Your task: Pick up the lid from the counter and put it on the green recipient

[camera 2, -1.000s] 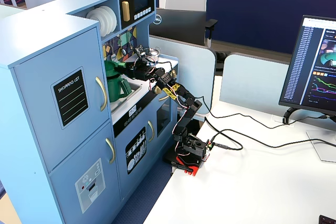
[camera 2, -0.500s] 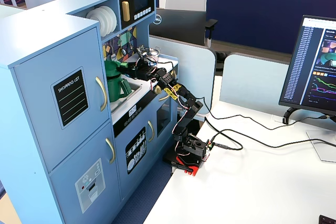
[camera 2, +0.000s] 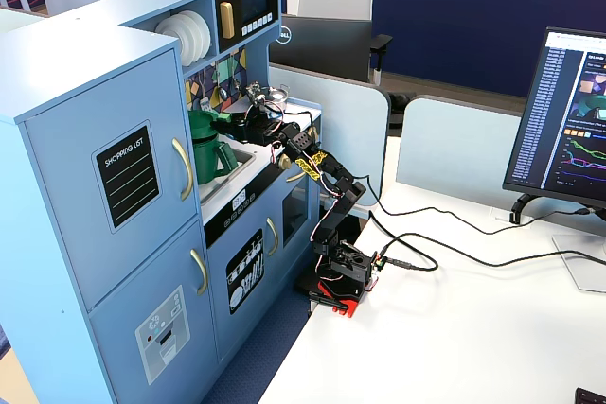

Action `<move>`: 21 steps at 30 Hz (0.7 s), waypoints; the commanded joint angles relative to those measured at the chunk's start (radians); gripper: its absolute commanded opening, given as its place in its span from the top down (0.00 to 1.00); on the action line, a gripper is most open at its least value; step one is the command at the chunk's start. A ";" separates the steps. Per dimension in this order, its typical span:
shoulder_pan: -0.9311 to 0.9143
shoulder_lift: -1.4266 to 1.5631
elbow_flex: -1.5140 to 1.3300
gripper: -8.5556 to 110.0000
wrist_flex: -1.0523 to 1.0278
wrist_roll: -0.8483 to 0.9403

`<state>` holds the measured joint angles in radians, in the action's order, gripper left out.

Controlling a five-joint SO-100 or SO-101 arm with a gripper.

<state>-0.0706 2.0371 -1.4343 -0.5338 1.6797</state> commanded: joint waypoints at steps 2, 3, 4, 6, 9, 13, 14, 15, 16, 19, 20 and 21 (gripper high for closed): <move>0.011 -0.014 0.018 0.93 0.028 0.017; 0.012 -0.017 0.018 0.93 0.031 0.018; 0.012 -0.023 0.018 0.93 0.034 0.018; 0.012 -0.032 0.017 0.93 0.035 0.018; 0.011 -0.044 0.017 0.93 0.041 0.018; 0.017 -0.046 0.014 0.93 0.041 0.020; 0.018 -0.044 0.014 0.93 0.041 0.020; 0.020 -0.043 0.012 0.93 0.041 0.021; 0.021 -0.038 0.011 0.93 0.041 0.023; 0.028 -0.017 -0.009 0.93 0.034 0.028; 0.029 -0.006 -0.021 0.93 0.032 0.026; 0.031 0.000 -0.026 0.93 0.028 0.017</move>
<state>-0.0629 1.9865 -1.4573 -0.5323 1.6812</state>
